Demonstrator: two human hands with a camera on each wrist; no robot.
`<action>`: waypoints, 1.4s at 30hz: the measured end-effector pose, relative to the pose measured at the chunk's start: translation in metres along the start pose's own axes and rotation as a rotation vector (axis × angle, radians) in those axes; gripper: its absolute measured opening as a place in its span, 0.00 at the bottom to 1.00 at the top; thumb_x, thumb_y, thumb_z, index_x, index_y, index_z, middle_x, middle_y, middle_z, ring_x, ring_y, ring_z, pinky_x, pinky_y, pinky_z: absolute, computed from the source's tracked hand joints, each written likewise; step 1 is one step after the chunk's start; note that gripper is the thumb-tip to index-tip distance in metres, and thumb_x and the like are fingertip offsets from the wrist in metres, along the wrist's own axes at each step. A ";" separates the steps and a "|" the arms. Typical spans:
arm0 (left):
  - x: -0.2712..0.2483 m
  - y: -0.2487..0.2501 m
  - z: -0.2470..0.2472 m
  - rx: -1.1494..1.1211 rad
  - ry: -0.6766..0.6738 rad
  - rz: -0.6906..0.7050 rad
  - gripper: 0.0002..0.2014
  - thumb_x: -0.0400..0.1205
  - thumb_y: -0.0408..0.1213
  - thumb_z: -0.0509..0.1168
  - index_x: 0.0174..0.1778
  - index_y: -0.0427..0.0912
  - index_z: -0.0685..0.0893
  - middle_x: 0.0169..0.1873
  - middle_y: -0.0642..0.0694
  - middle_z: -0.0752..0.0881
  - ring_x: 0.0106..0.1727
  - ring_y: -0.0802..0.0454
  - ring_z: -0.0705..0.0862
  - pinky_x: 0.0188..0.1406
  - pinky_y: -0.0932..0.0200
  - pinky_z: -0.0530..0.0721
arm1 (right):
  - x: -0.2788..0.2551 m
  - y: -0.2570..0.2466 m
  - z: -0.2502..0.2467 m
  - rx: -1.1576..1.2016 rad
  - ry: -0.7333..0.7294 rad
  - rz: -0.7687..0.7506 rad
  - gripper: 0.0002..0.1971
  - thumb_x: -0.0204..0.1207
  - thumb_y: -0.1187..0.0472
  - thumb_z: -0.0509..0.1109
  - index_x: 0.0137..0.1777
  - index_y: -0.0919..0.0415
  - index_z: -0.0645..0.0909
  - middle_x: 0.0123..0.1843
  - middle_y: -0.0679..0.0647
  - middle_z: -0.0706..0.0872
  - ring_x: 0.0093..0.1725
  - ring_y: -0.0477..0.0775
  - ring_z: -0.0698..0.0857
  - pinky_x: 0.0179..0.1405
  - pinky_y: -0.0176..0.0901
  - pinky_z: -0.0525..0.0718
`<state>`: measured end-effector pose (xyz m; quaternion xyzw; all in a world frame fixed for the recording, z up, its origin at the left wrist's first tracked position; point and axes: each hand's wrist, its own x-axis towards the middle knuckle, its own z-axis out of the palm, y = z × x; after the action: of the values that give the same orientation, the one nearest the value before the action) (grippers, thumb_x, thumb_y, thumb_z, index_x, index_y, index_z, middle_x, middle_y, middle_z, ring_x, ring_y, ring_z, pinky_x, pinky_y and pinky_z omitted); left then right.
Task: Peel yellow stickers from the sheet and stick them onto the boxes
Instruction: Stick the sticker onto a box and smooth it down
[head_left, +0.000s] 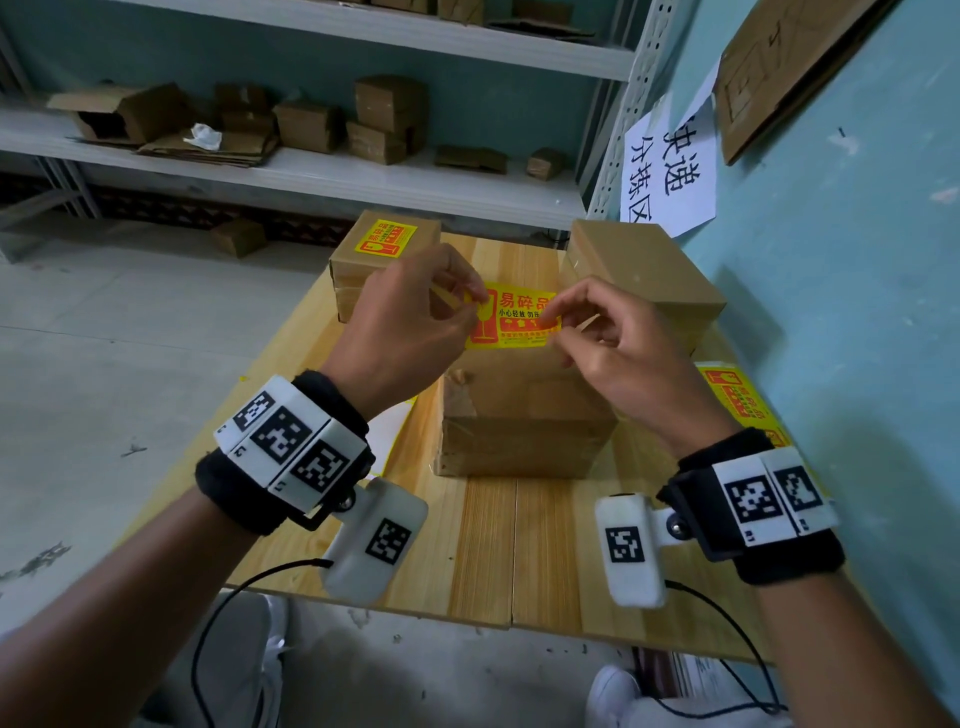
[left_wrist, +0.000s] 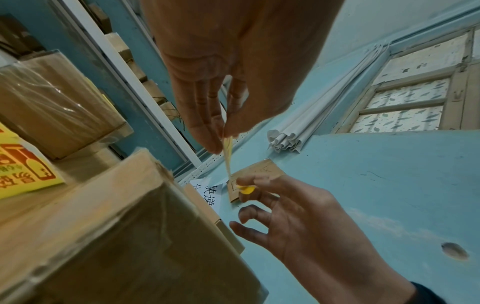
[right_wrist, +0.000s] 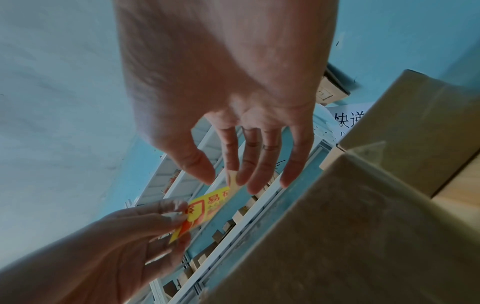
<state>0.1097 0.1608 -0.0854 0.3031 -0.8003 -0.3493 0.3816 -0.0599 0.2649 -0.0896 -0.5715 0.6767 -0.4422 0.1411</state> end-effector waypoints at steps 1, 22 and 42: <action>0.000 0.001 0.001 -0.011 -0.007 -0.001 0.06 0.81 0.28 0.67 0.48 0.44 0.84 0.46 0.48 0.83 0.45 0.51 0.89 0.42 0.49 0.91 | 0.000 0.000 0.000 0.009 0.012 0.009 0.03 0.80 0.60 0.71 0.51 0.55 0.84 0.44 0.46 0.84 0.43 0.54 0.86 0.43 0.40 0.83; -0.004 0.001 0.007 0.008 -0.056 -0.058 0.08 0.76 0.34 0.75 0.49 0.44 0.86 0.46 0.51 0.85 0.35 0.61 0.84 0.29 0.73 0.80 | 0.001 0.011 0.001 0.118 0.222 0.130 0.10 0.69 0.57 0.83 0.38 0.57 0.84 0.37 0.53 0.89 0.41 0.57 0.90 0.50 0.63 0.90; -0.002 -0.002 0.029 0.201 -0.011 -0.150 0.09 0.71 0.45 0.79 0.41 0.51 0.85 0.38 0.51 0.85 0.39 0.55 0.83 0.31 0.63 0.75 | 0.006 0.013 0.015 -0.017 0.192 0.131 0.08 0.68 0.61 0.82 0.41 0.59 0.85 0.34 0.47 0.86 0.31 0.36 0.81 0.31 0.26 0.77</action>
<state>0.0874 0.1702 -0.1010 0.3969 -0.8085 -0.2963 0.3178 -0.0598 0.2523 -0.1062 -0.4823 0.7266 -0.4791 0.0993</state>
